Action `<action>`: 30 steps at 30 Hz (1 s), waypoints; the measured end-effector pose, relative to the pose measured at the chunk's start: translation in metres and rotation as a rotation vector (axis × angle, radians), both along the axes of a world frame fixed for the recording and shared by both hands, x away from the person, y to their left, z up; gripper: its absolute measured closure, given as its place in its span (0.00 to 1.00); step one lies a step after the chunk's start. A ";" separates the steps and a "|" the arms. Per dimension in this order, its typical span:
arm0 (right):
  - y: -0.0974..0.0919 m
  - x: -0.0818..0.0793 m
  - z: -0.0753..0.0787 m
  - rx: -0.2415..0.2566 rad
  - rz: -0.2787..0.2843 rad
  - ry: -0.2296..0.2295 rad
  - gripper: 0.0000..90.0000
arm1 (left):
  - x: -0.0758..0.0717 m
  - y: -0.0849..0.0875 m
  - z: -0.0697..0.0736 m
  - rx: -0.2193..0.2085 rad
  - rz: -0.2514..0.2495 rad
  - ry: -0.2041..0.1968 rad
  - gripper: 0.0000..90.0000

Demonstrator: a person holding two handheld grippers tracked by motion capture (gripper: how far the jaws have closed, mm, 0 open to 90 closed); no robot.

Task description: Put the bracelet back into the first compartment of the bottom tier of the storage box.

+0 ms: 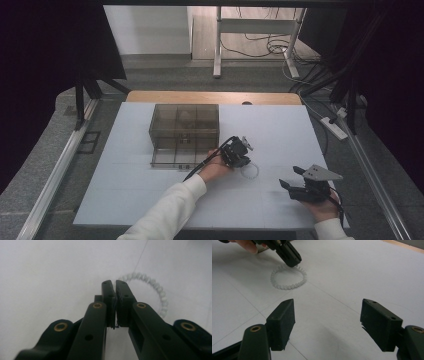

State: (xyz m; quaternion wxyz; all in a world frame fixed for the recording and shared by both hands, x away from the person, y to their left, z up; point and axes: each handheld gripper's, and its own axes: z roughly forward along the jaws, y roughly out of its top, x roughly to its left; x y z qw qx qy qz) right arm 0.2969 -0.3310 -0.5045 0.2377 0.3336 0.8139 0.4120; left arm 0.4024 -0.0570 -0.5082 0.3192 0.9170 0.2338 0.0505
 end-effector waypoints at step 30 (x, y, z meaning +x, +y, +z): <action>0.004 0.001 -0.002 -0.006 0.006 0.001 0.31 | -0.003 0.041 0.042 -0.175 0.030 -0.031 0.96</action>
